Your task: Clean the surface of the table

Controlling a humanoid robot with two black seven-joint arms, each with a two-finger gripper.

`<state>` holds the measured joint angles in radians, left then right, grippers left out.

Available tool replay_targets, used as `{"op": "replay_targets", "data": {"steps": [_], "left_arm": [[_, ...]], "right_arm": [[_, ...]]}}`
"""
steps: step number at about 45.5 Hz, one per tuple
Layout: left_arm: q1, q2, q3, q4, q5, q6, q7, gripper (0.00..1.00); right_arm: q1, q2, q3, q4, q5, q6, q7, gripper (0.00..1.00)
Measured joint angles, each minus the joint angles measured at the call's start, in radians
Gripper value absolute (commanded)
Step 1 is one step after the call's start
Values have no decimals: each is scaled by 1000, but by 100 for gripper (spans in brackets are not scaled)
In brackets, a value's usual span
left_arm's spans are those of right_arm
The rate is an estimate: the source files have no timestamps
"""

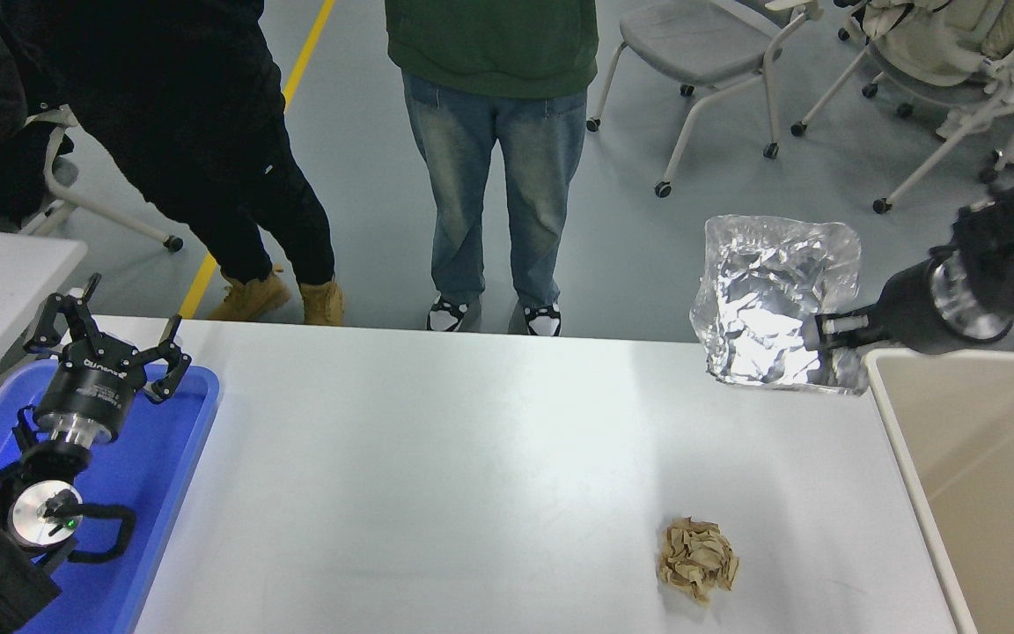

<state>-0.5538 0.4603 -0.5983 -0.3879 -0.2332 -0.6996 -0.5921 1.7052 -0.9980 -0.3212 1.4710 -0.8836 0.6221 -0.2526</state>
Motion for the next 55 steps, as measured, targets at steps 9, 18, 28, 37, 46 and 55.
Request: {"op": "replay_targets", "data": {"steps": [9, 18, 28, 37, 46, 55], "left_arm": [[0, 0, 0, 0, 0, 0, 0, 100], [0, 0, 0, 0, 0, 0, 0, 100], [0, 0, 0, 0, 0, 0, 0, 100], [0, 0, 0, 0, 0, 0, 0, 100], [0, 0, 0, 0, 0, 0, 0, 100], [0, 0, 0, 0, 0, 0, 0, 100]], "right_arm": [[53, -62, 36, 10, 0, 79, 0, 0], [63, -86, 47, -6, -4, 107, 1, 0], [11, -100, 55, -93, -3, 96, 2, 0], [-78, -119, 59, -204, 21, 44, 5, 0], [-192, -121, 60, -338, 80, -27, 12, 0], [-319, -95, 63, -465, 126, -123, 24, 0]]}}
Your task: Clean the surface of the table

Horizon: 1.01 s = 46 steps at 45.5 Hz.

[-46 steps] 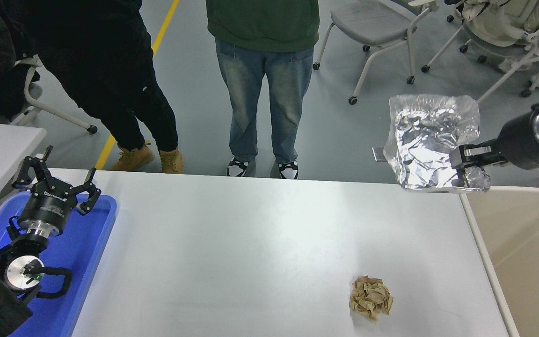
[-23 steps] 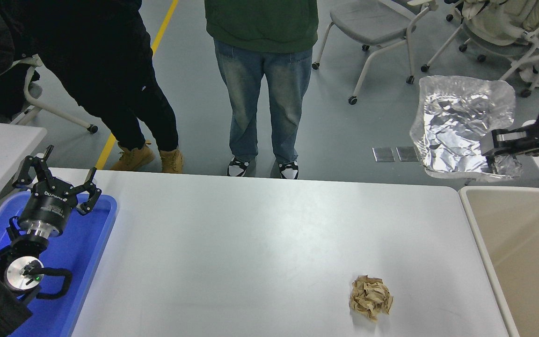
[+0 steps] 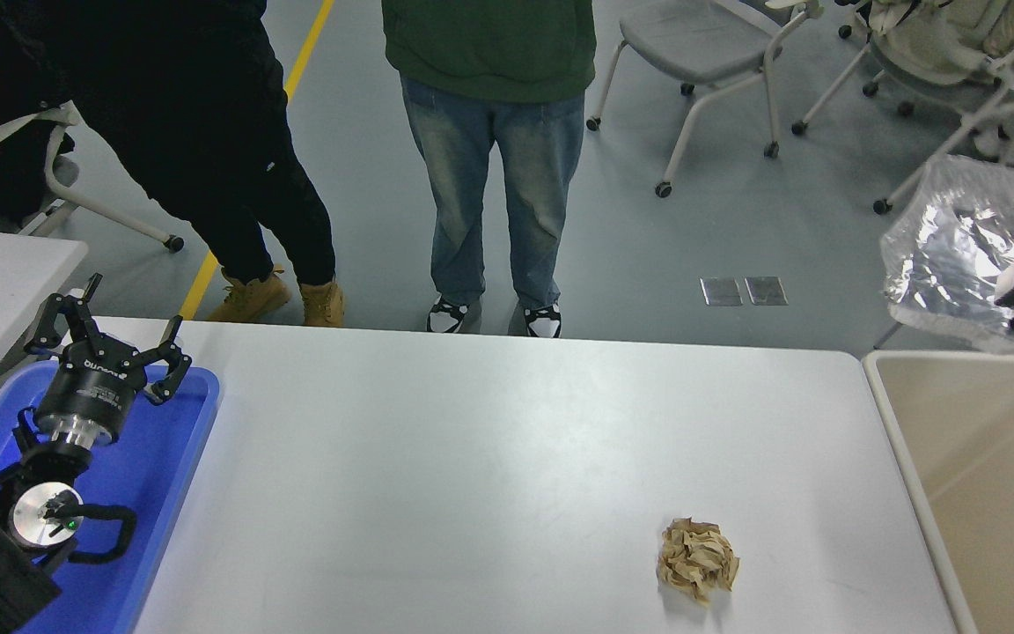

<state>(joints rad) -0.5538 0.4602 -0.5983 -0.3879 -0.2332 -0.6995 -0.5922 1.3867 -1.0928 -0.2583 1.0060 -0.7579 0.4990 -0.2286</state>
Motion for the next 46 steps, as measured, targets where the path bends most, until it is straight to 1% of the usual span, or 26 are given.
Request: {"op": "replay_targets", "data": {"steps": [9, 14, 34, 43, 46], "left_arm": [[0, 0, 0, 0, 0, 0, 0, 100], [0, 0, 0, 0, 0, 0, 0, 100], [0, 0, 0, 0, 0, 0, 0, 100], [0, 0, 0, 0, 0, 0, 0, 100], [0, 0, 0, 0, 0, 0, 0, 100]], "right_arm": [[-125, 53, 27, -120, 20, -103, 42, 0], [-205, 108, 50, -214, 27, -153, 81, 0], [-463, 379, 120, -609, 41, -256, 179, 0], [-577, 517, 126, -801, 119, -301, 195, 0], [-599, 543, 126, -839, 135, -315, 196, 0]]}}
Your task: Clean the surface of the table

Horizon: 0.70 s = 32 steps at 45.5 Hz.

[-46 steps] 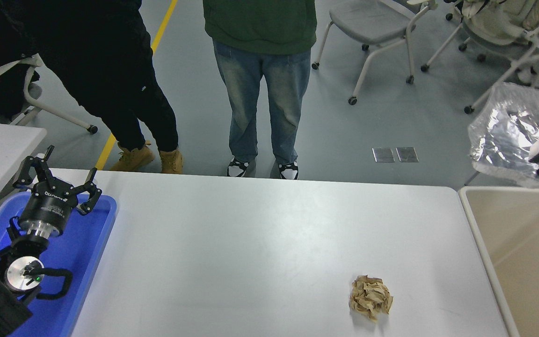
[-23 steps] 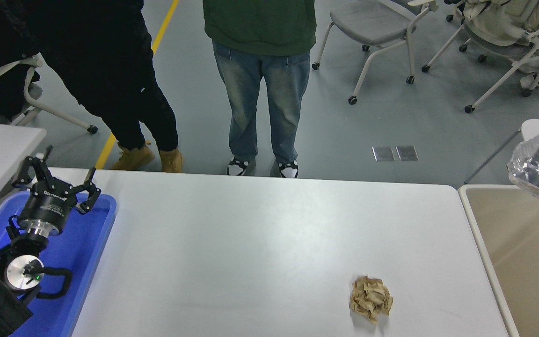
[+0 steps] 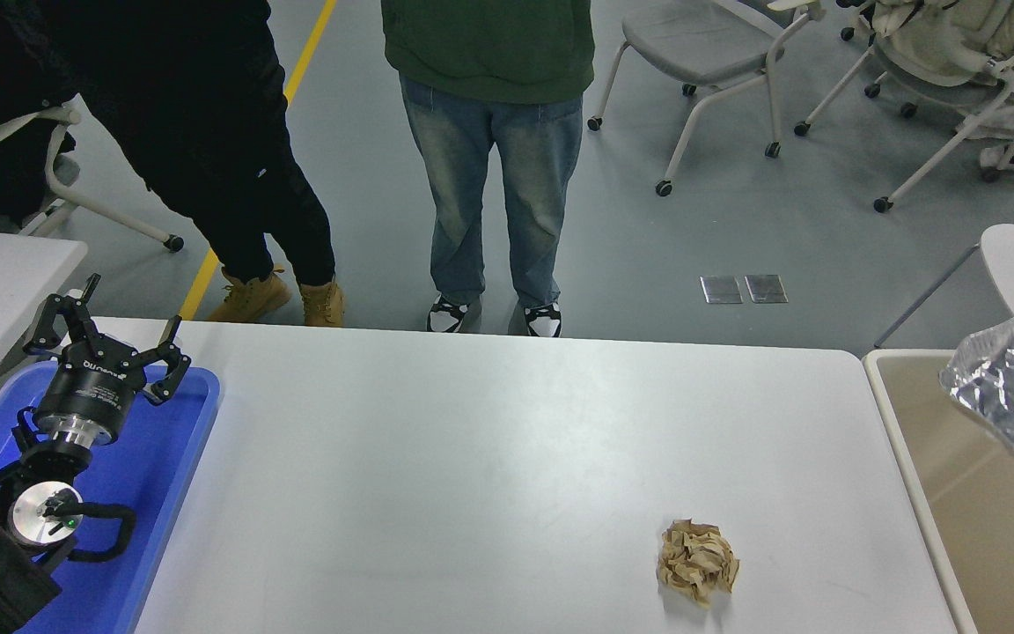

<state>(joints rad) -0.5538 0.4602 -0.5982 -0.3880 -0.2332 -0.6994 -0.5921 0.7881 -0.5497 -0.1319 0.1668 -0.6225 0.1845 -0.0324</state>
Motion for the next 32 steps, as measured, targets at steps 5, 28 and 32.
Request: {"op": "replay_targets", "data": {"steps": [5, 28, 32], "left_arm": [[0, 0, 0, 0, 0, 0, 0, 100], [0, 0, 0, 0, 0, 0, 0, 100], [0, 0, 0, 0, 0, 0, 0, 100]], "right_arm": [[-41, 52, 3, -66, 25, -34, 1, 0], [-122, 153, 3, -156, 101, -116, -10, 100], [-125, 155, 4, -159, 114, -120, -12, 100]]}}
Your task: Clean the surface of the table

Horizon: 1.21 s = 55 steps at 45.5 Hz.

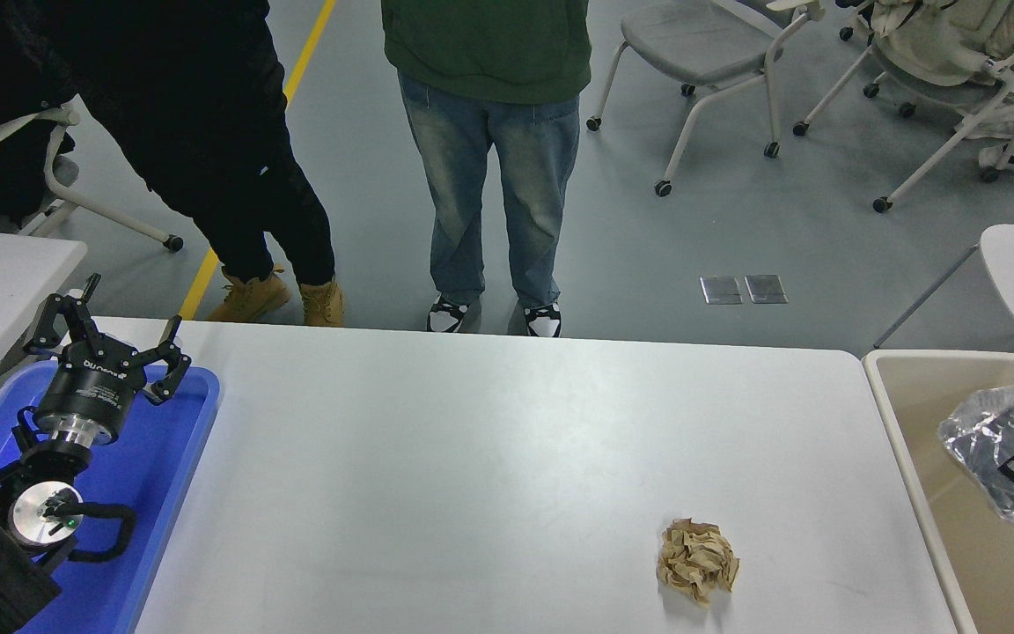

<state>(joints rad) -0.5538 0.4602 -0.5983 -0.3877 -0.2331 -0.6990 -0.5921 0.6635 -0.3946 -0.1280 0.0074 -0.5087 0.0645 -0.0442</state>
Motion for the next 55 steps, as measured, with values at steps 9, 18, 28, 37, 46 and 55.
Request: {"op": "replay_targets", "data": {"steps": [9, 18, 28, 37, 46, 55], "left_arm": [[0, 0, 0, 0, 0, 0, 0, 100], [0, 0, 0, 0, 0, 0, 0, 100], [0, 0, 0, 0, 0, 0, 0, 100], [0, 0, 0, 0, 0, 0, 0, 100], [0, 0, 1, 0, 0, 1, 0, 100], [0, 0, 1, 0, 0, 1, 0, 100]], "right_arm": [[2, -9, 3, -2, 27, -5, -1, 100], [6, -57, 4, 5, 68, -3, -2, 100], [19, -139, 6, 68, 99, -1, 11, 100], [41, -261, 107, 249, 108, -4, 34, 100], [38, -377, 339, 485, 112, -2, 46, 100], [10, -397, 527, 651, 114, -6, 51, 100]]}}
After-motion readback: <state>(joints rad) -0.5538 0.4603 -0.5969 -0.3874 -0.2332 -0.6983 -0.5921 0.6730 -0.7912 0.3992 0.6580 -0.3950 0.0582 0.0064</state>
